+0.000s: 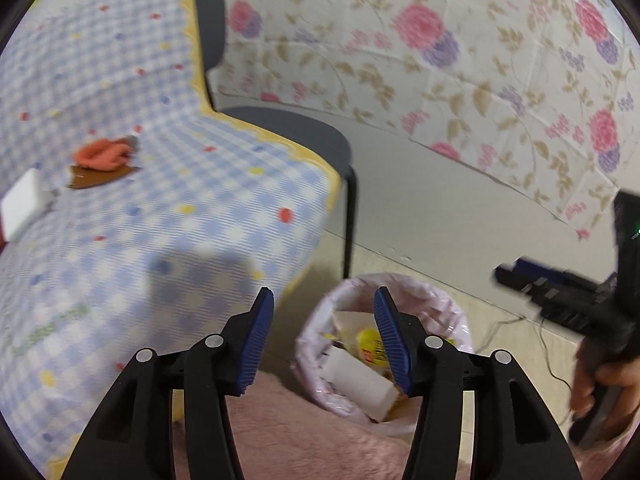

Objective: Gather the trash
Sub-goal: 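Carry both items over the bin and release the box and bag, then reach the left tool to the white sponge and grasp it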

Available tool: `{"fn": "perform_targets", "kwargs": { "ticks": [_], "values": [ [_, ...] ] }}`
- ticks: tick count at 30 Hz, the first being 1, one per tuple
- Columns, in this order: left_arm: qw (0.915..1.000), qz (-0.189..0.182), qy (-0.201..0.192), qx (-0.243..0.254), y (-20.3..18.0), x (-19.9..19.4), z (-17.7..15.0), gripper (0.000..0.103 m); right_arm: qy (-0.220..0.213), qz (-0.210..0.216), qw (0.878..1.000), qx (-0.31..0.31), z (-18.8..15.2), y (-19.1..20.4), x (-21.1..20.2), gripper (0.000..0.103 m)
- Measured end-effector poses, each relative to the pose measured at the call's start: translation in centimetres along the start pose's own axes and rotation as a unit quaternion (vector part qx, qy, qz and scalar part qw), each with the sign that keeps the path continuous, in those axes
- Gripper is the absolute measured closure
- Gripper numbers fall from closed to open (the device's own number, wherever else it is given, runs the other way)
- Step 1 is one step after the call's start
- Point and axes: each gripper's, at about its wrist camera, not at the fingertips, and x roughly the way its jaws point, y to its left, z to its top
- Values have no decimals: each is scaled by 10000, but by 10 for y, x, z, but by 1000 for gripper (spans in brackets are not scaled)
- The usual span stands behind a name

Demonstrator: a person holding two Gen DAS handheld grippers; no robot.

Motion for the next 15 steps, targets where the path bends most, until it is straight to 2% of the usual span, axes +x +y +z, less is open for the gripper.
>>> {"fn": "perform_targets", "kwargs": {
  "ticks": [6,11,13,15],
  "values": [
    [9992,214,-207,-251,28,-21,-5,49,-377,414,9976,-418,18,38,-11,47],
    [9966,540,-383,-480,56,-35,-8,49,-301,695,9934,-861,23,80,3,49],
    [9948,702,-463,-582,68,-40,-9,42,-252,774,9912,-1045,24,99,10,49],
    [9926,861,-510,-691,81,-44,-10,41,-184,843,9893,-1181,28,115,19,49]
  ]
}}
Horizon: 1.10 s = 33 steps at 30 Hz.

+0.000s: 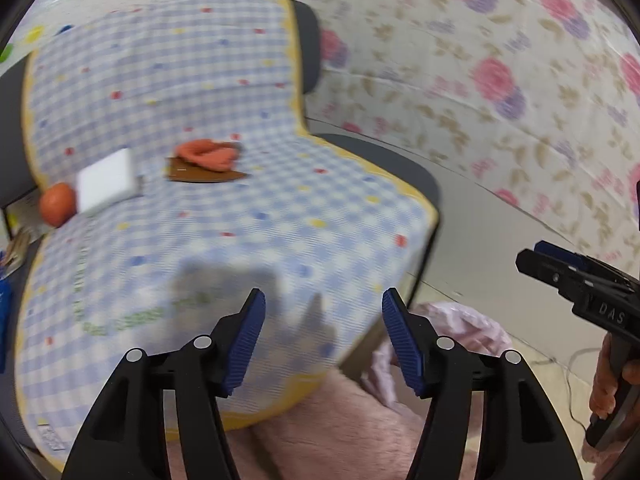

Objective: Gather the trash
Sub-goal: 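Reach the left tool to the white sponge and grasp it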

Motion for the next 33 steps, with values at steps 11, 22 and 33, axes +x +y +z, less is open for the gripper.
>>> {"fn": "perform_targets", "kwargs": {
  "ticks": [11,22,33],
  "values": [
    [9935,826,-190,-757,98,-5,10,38,126,523,9963,-674,41,70,62,49],
    [9778,1705,-246,-1196,188,12,46,18,110,972,9909,-928,95,122,131,45],
    [9704,2003,6,-1351,213,87,101,15,14,977,9917,-833,134,133,175,45]
  ]
}}
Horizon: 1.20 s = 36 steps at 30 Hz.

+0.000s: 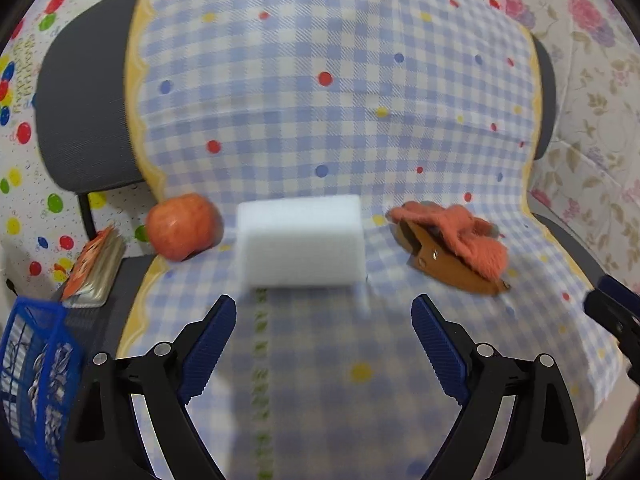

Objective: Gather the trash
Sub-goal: 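Reach the left tool to the white sponge and grasp it, then grasp the orange glove with the right tool while the left tool holds the sponge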

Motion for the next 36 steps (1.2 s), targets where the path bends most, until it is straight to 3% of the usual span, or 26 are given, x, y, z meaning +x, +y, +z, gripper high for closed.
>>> {"fn": "perform_targets", "kwargs": {
  "ticks": [7,11,13,14,15,16,19,24,27,31,36],
  "values": [
    [9973,588,443,-46,-23,55,22,16,21,33,9999,132,4,-13,9,45],
    [9941,866,658,-11,-28,74,29,22,110,13,9998,163,3,-19,14,45],
    [9921,1027,704,140,-31,79,29,33,132,16,9998,160,2,-19,14,45],
    [9916,1087,678,191,-31,78,29,44,167,26,9998,132,0,-18,15,45],
    [9924,1014,653,241,-30,75,27,60,172,38,9998,111,0,-17,15,45],
    [9935,895,659,251,-27,71,26,68,168,52,9998,79,0,-16,15,45],
    [9970,561,421,324,-14,48,16,79,148,101,9998,28,0,-14,14,45],
    [9997,-144,-84,160,14,-7,-6,81,218,208,9992,-244,10,1,31,45],
    [9987,-385,-325,-35,29,-34,-19,81,301,238,9983,-435,16,14,50,45],
    [9974,-457,-455,-318,45,-53,-30,81,413,206,9961,-750,28,36,77,52],
    [9972,-339,-473,-463,61,-60,-37,81,576,141,9935,-975,36,54,103,52]
  ]
}}
